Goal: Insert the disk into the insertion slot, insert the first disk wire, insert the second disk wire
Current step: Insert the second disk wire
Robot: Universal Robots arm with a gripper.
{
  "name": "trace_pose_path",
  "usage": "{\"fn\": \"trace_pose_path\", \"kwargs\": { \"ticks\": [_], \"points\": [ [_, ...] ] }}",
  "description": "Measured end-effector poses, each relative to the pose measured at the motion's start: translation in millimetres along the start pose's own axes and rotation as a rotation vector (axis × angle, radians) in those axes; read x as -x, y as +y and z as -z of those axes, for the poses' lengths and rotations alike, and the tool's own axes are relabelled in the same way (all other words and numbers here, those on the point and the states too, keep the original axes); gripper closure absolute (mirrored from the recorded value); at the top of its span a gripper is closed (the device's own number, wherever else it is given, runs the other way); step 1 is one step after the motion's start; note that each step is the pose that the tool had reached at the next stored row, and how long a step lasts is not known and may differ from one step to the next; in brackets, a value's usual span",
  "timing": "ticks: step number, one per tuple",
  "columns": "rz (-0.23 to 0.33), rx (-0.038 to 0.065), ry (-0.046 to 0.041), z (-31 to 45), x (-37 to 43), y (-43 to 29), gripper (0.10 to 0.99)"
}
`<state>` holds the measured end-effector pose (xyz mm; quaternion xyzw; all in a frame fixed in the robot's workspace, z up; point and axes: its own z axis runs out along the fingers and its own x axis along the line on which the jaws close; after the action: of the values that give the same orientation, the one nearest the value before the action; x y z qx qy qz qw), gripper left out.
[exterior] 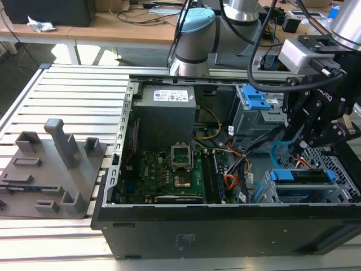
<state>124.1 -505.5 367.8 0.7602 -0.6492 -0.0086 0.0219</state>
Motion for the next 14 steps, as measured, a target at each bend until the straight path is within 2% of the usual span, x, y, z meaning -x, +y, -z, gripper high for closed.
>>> {"fn": "trace_pose_path", "kwargs": {
  "ticks": [3,8,12,13,14],
  "points": [
    [0.002,0.0,0.0023,-1.5,-0.1,-3.0,0.725],
    [0.005,0.002,0.0131,-4.8,-0.3,-6.1,0.725],
    [0.005,0.002,0.0138,-4.9,-0.3,-6.2,0.725],
    [0.005,0.002,0.014,-4.9,-0.3,-6.2,0.741],
    [0.005,0.002,0.0143,-4.9,-0.3,-6.2,0.808]
  ]
}}
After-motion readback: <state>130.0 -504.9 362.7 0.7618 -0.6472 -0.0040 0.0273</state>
